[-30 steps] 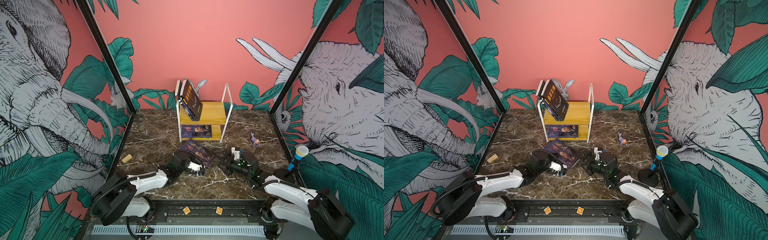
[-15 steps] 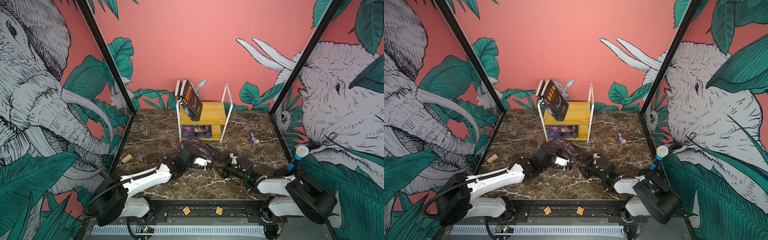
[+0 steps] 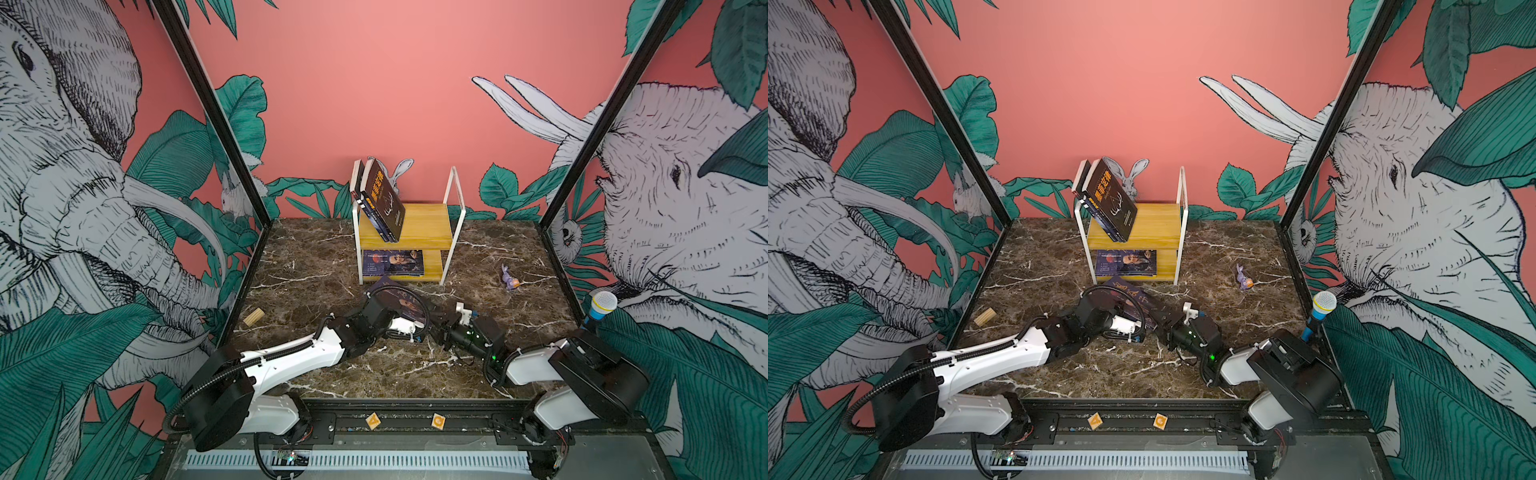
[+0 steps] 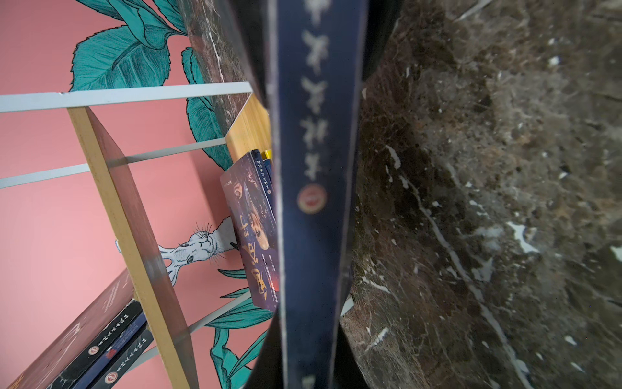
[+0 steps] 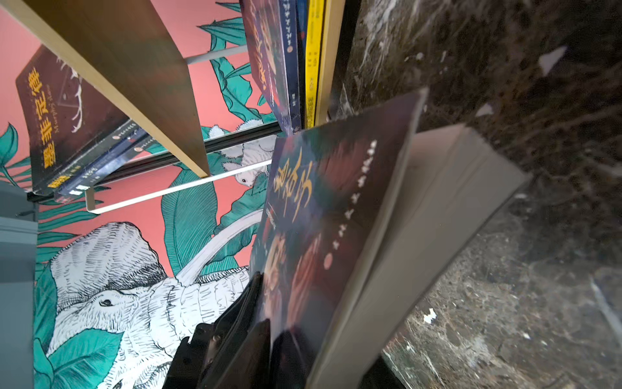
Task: Stacking books/files
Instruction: Pass the book.
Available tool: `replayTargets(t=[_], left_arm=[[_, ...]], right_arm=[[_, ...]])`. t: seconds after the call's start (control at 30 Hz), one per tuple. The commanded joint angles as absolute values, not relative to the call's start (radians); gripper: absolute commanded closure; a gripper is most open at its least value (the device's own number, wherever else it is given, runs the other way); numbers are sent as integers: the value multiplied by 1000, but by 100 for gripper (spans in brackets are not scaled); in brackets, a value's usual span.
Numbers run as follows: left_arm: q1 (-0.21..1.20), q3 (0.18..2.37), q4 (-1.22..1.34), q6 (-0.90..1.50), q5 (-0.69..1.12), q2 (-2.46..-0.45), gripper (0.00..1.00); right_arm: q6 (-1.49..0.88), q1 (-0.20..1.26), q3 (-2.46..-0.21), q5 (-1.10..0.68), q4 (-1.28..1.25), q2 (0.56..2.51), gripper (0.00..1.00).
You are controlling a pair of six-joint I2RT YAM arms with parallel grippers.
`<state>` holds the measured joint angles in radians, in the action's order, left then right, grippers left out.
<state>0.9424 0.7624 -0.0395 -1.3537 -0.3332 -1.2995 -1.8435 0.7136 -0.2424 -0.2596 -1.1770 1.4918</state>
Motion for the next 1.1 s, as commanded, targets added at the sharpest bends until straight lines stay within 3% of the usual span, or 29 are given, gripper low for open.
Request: replayTargets(t=[0.0, 0.03, 0.07, 0.1, 0.2, 0.4, 0.57, 0.8, 0.9, 1.07], left_arm=[[954, 818, -46, -1328, -327, -1288, 100], [954, 827, -63, -1317, -326, -1286, 96], [954, 841, -101, -1302, -324, -1282, 69], [954, 856, -139, -1288, -317, -1280, 56], [953, 911, -304, -1222, -283, -1251, 40], [902, 1032, -678, -1133, -82, -1182, 29], [774, 1279, -859, -824, 175, -1155, 22], [498, 1484, -789, -347, 464, -1145, 17], [362, 1520, -715, -152, 494, -1164, 17], [192, 1505, -569, 166, 825, -1204, 13]], right_arm=[[-2036, 719, -234, -155, -1268, 1488, 87], [-2033, 718, -233, -153, -1280, 1492, 96], [-2031, 716, -230, -156, -1290, 1495, 100], [-2030, 713, -225, -162, -1295, 1497, 100], [-2016, 709, -209, -169, -1316, 1496, 100], [-1991, 666, -201, -233, -1343, 1462, 100], [-1898, 627, -271, -339, -1192, 1325, 100], [-1669, 594, -428, -440, -718, 1060, 100], [-1623, 577, -479, -473, -632, 1001, 100], [-1565, 553, -570, -530, -629, 984, 100]])
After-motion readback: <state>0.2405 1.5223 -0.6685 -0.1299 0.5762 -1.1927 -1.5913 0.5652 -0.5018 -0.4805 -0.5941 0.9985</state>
